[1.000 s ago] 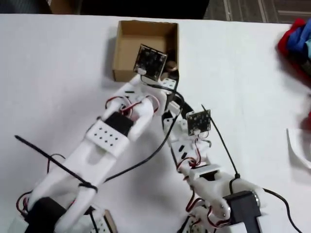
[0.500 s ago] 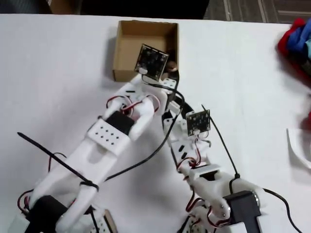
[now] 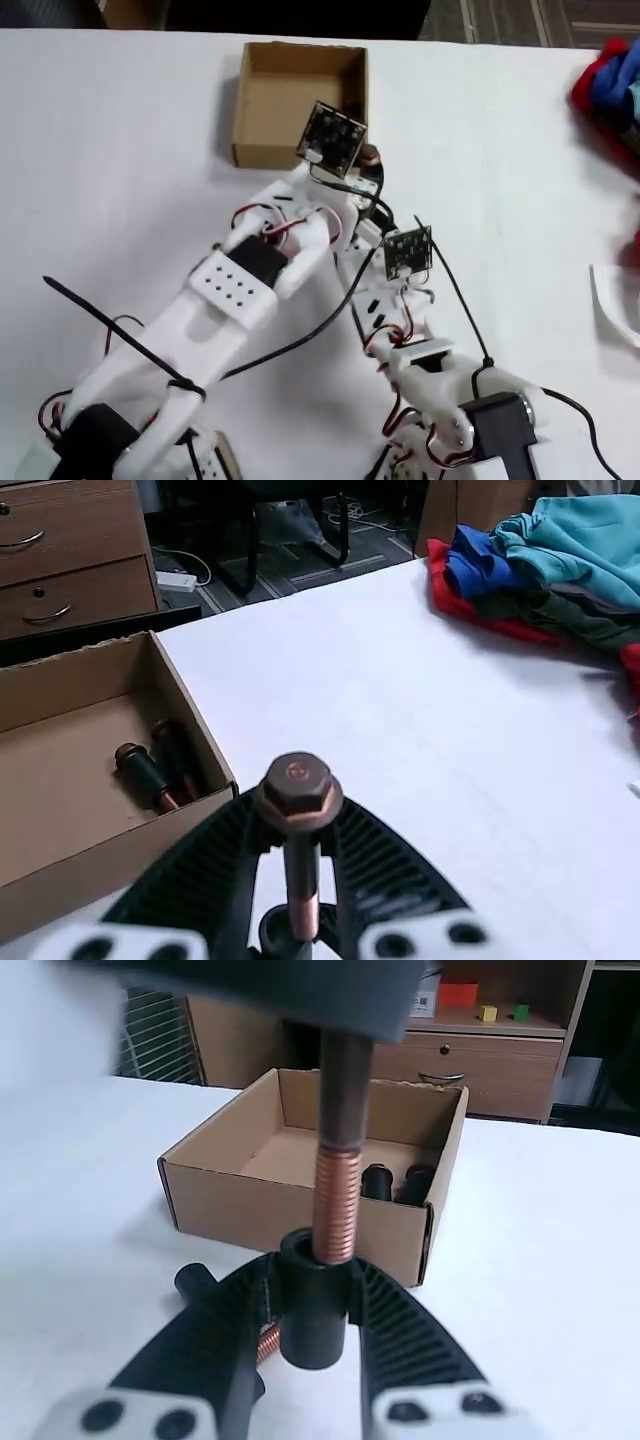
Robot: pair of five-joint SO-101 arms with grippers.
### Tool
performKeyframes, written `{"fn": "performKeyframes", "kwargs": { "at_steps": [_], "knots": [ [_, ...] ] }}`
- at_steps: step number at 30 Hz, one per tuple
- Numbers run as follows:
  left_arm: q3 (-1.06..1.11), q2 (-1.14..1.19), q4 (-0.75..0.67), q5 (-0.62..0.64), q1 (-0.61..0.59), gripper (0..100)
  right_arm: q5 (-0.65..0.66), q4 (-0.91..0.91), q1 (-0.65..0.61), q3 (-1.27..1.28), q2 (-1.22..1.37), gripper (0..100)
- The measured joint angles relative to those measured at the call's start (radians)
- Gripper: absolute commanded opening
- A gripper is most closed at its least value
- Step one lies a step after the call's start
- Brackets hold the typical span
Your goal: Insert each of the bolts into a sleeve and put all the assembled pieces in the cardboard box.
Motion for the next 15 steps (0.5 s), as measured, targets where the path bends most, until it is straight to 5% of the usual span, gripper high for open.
{"fn": "performKeyframes", "kwargs": {
  "at_steps": [15],
  "knots": [
    [0.054, 0.002, 0.003, -0.002, -0.021, 3, 0.000, 0.000, -0.002, 0.000, 0.000, 1.9]
  ]
}}
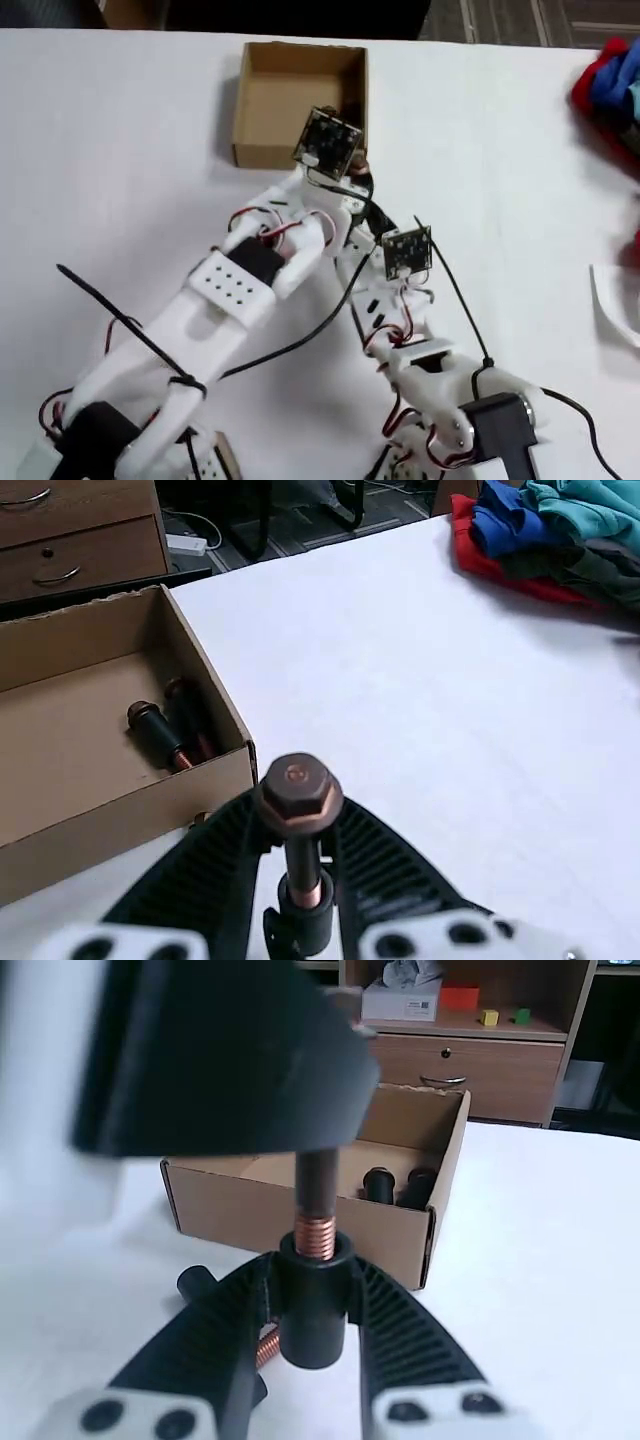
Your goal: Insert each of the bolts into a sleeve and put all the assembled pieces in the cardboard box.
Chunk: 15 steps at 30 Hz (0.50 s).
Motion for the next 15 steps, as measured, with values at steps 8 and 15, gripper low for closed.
{"fn": "performKeyframes", "kwargs": {
  "at_steps": [8, 15],
  "knots": [
    [0.003, 0.000, 0.000, -0.002, 0.008, 3, 0.000, 0.000, 0.000, 0.000, 0.000, 1.9],
    [0.003, 0.000, 0.101, -0.003, 0.008, 3, 0.002, 0.000, 0.000, 0.002, 0.000, 1.9]
  ]
}}
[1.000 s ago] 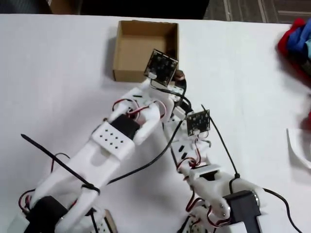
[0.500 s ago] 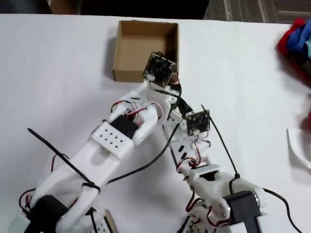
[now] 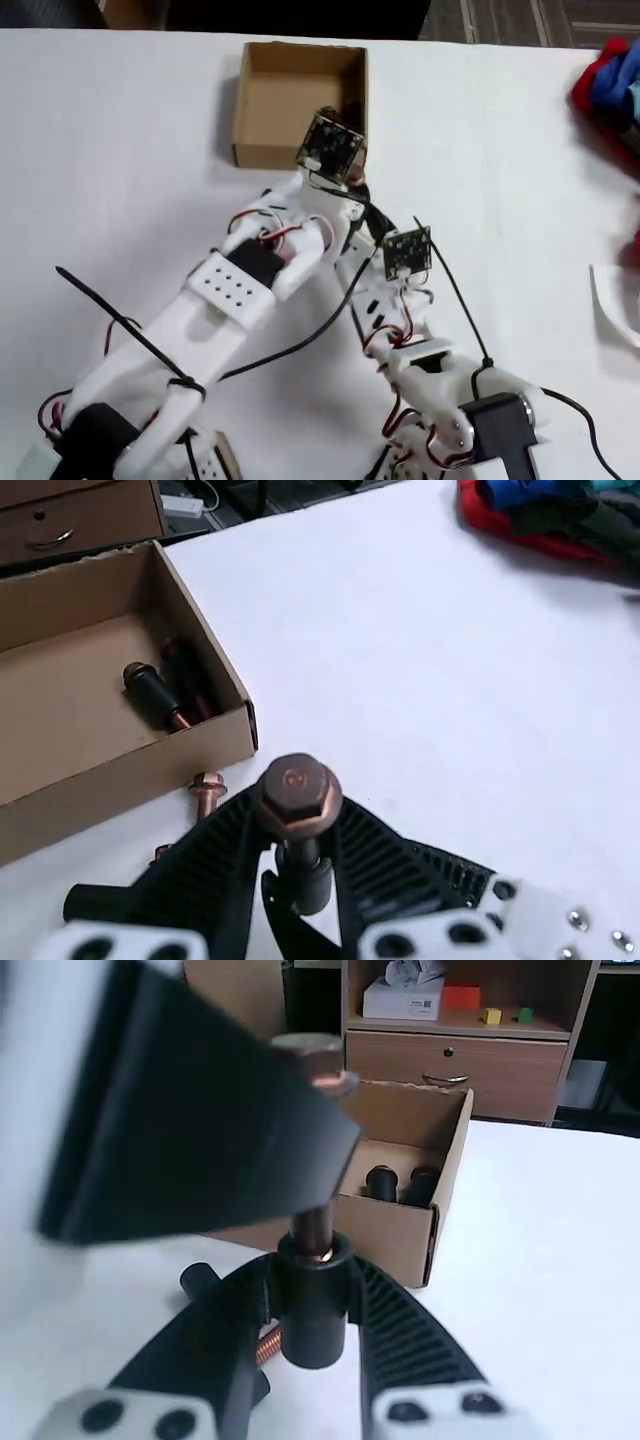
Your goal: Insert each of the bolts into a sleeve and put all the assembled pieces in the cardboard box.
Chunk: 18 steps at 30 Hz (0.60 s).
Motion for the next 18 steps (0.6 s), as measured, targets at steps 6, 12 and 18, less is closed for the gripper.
{"fn": "performKeyframes", "kwargs": {
  "at_steps": [6, 12, 18],
  "knots": [
    [0.000, 0.000, 0.020, 0.000, 0.000, 4, 0.000, 0.000, 0.000, 0.000, 0.000, 1.9],
    [0.000, 0.000, 0.025, -0.114, 0.000, 16, -0.002, 0.000, 0.005, 0.000, 0.000, 1.9],
    [0.002, 0.000, 0.031, -0.167, 0.000, 14, -0.002, 0.000, 0.008, -0.002, 0.000, 1.9]
  ]
}}
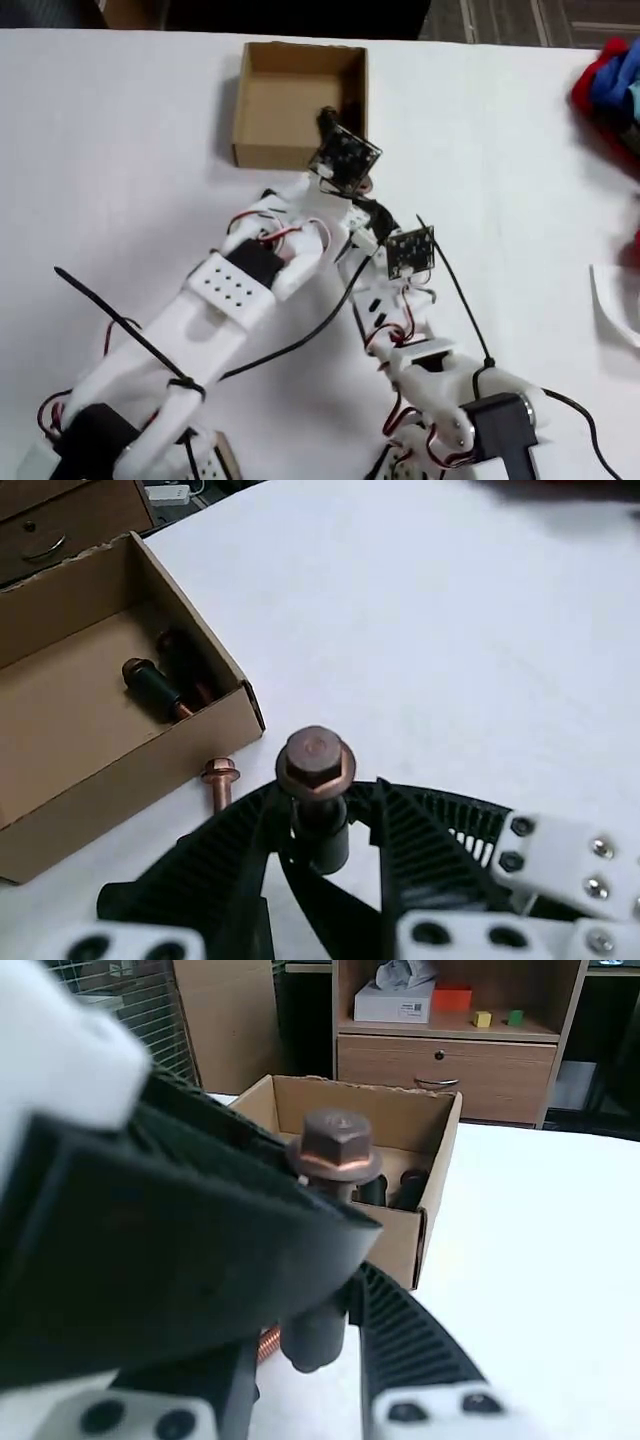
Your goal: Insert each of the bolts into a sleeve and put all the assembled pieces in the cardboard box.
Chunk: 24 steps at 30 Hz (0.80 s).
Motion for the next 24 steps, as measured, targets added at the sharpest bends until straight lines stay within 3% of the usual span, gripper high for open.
{"fn": "performKeyframes", "kwargs": {
  "at_steps": [16, 24],
  "knots": [
    [-0.035, -0.009, 0.012, -0.002, -0.011, 14, 0.000, 0.002, 0.000, -0.003, 0.000, 1.9],
    [-0.044, -0.083, 0.149, -0.005, -0.014, 16, 0.002, 0.043, -0.003, -0.008, -0.002, 1.9]
  ]
}}
